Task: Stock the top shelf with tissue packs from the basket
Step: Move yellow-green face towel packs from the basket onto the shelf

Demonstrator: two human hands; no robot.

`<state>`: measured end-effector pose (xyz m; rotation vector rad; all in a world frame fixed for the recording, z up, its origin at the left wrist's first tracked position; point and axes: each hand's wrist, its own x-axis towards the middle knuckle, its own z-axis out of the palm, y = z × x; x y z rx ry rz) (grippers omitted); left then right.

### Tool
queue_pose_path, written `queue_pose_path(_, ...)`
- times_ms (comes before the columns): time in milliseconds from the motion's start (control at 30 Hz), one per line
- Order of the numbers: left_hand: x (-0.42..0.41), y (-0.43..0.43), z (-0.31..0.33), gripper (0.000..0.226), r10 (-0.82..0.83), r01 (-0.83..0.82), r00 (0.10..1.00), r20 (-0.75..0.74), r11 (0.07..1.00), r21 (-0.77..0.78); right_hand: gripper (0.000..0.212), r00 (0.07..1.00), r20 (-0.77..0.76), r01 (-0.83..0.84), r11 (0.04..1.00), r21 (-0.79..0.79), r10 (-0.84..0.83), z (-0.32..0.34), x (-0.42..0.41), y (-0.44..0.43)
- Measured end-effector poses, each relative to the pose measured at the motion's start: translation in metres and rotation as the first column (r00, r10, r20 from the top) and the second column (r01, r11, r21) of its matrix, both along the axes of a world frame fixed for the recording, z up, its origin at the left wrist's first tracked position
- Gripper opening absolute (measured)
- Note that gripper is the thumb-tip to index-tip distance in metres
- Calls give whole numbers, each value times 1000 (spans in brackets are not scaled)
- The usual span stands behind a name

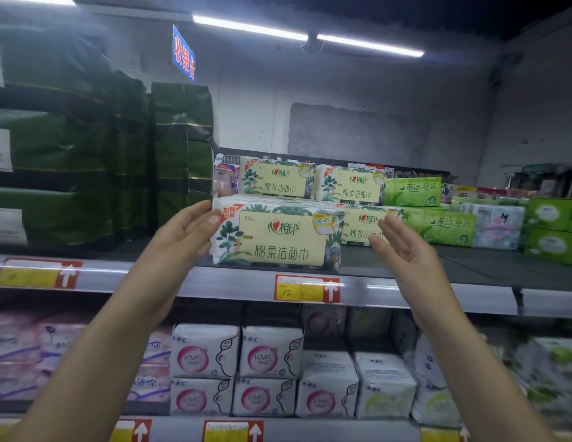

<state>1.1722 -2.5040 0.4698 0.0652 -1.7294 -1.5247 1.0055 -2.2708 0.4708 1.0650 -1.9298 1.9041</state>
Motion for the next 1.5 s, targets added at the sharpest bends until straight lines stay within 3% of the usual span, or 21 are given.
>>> queue_pose_path(233, 8, 7, -6, 60, 1, -1, 1000, 7, 999, 35, 59, 1000, 10, 19, 1000, 9, -19, -7, 5, 10)
queue_pose_path(500, 12, 15, -6, 30, -28, 28, 999, 17, 999, 16, 60, 998, 8, 59, 998, 21, -59, -8, 15, 25)
queue_pose_path(733, 5, 28, -10, 41, -84, 82, 996, 35, 995, 62, 58, 992, 29, 125, 992, 20, -125, -14, 32, 41)
queue_pose_path(833, 0, 37, -15, 35, -93, 88, 995, 44, 991, 99, 55, 989, 32, 147, 989, 22, -147, -17, 38, 46)
queue_pose_path(1000, -3, 53, -19, 22, -113, 106, 992, 61, 988, 111, 57, 990, 41, 136, 990, 21, -137, -20, 41, 60)
queue_pose_path(1500, -28, 141, -28, 25, -48, 40, 997, 64, 992, 117, 66, 994, 81, 71, 997, 36, -74, -31, -1, 151)
